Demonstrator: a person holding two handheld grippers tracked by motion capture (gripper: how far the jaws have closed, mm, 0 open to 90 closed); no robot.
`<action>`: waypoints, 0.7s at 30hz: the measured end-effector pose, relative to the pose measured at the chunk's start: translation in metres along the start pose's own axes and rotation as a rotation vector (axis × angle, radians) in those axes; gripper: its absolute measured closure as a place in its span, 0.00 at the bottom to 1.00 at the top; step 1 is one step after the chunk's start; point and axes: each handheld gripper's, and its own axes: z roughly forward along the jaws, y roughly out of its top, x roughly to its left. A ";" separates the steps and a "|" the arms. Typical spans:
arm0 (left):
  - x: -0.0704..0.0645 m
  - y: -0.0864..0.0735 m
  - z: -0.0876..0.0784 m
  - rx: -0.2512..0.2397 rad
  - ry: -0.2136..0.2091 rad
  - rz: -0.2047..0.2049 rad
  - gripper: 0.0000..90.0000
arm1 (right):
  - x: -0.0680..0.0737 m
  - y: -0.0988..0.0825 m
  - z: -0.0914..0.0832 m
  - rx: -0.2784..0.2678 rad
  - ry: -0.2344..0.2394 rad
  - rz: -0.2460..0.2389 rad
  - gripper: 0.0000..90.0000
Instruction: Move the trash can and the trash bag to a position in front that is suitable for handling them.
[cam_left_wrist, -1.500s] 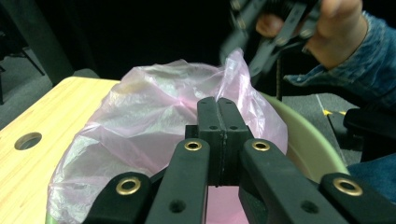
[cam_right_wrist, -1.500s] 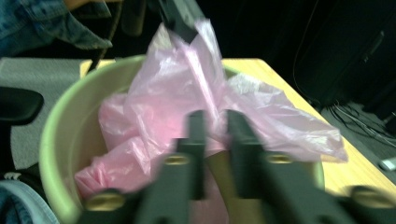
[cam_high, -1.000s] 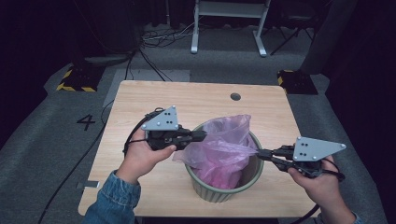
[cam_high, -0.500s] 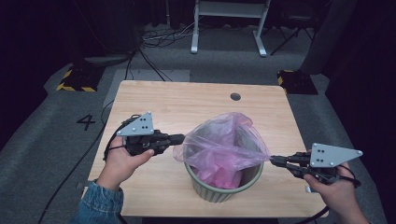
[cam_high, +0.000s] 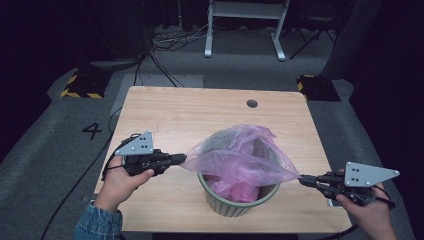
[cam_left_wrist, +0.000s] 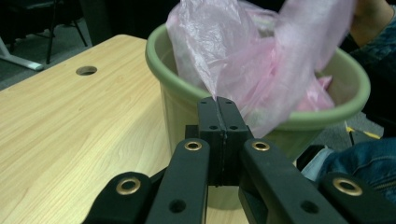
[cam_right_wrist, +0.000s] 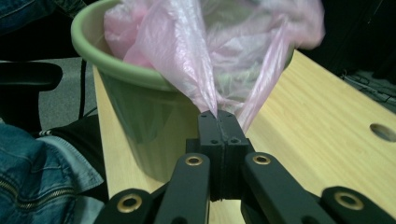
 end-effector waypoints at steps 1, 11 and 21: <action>0.000 -0.004 -0.001 0.000 -0.003 -0.003 1.00 | 0.001 -0.003 -0.001 0.002 0.001 0.005 1.00; 0.000 -0.026 -0.009 -0.008 0.001 -0.022 1.00 | 0.007 -0.018 -0.008 0.059 0.029 0.023 1.00; -0.006 -0.011 -0.015 -0.092 0.043 -0.005 0.69 | 0.009 0.004 -0.023 -0.045 -0.019 0.000 0.59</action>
